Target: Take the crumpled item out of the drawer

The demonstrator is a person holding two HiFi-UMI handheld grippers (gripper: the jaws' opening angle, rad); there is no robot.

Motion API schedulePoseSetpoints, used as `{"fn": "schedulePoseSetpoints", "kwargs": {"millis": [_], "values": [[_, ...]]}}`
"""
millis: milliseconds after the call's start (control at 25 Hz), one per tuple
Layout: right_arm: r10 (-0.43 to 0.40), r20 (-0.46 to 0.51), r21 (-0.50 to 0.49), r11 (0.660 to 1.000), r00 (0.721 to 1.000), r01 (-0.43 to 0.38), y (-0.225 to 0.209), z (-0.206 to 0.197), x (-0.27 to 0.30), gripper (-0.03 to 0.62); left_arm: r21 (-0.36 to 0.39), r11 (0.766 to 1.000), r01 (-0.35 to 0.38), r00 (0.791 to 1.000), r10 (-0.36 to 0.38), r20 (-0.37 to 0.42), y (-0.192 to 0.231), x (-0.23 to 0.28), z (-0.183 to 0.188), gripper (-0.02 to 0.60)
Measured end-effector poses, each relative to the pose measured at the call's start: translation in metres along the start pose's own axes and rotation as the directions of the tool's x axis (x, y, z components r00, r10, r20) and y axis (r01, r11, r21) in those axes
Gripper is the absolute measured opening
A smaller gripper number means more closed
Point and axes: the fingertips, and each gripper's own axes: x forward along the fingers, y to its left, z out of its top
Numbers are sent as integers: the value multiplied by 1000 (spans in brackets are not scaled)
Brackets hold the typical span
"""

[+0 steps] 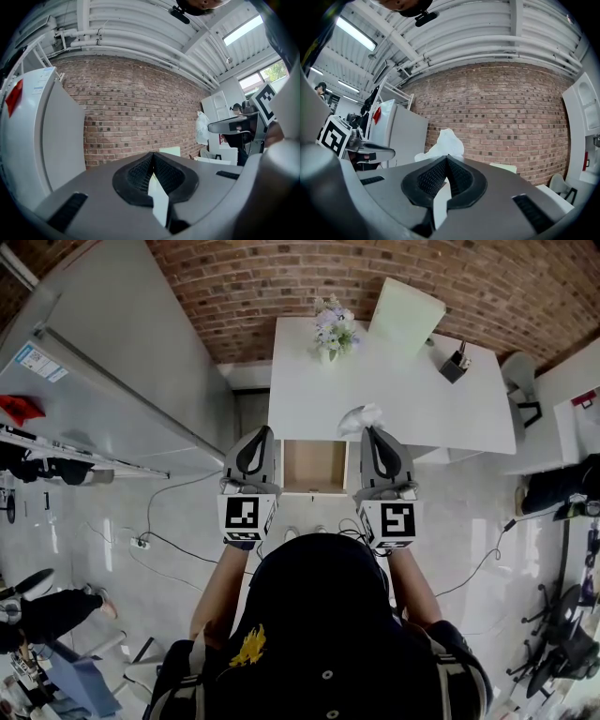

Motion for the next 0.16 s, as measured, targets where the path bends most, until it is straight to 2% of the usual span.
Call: {"fn": "schedulePoseSetpoints", "kwargs": {"millis": [160], "values": [[-14,-15,7,1000,1000,14,-1,-4,1,23,-1,1000,3,1000,-3,-3,2,-1,-2,18]]}}
